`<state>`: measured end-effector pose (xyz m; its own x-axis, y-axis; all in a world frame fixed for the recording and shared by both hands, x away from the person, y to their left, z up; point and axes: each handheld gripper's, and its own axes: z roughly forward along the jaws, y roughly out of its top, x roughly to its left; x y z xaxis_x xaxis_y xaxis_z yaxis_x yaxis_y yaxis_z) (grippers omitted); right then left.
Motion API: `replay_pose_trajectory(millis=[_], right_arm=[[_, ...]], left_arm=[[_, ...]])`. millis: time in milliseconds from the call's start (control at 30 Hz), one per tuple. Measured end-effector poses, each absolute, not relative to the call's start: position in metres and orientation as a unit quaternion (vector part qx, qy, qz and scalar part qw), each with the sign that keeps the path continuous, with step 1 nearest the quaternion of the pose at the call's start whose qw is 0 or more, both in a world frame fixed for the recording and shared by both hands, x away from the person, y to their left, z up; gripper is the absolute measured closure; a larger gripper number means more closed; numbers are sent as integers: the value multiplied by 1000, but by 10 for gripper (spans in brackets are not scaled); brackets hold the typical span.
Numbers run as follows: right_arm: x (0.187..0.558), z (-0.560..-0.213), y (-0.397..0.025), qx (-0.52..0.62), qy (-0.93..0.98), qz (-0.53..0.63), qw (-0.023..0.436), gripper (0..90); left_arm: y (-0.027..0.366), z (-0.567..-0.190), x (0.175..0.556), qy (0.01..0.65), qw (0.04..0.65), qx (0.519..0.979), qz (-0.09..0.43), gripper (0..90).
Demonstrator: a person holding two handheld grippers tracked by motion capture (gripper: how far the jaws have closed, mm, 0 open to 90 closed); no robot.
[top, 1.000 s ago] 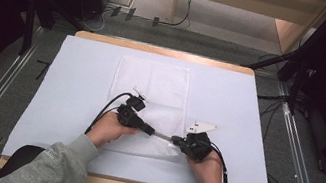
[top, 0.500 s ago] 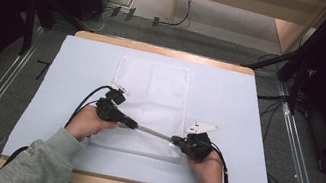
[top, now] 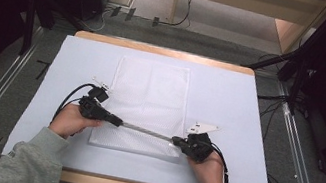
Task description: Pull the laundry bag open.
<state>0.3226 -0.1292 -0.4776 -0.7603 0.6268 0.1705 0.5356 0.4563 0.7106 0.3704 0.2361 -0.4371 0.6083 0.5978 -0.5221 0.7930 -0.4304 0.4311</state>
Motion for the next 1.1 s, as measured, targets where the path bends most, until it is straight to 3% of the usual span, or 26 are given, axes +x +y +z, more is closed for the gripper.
replay_pose_trajectory(millis=[433,1100], right_arm=[[325,-477,-129,335,856,390,53,900],[327,-475,-127,329,862,382,51,900]], left_arm=[[274,-437,363,447,334,818,-141,884],[290,-437,359,480,316,807,-133,887]])
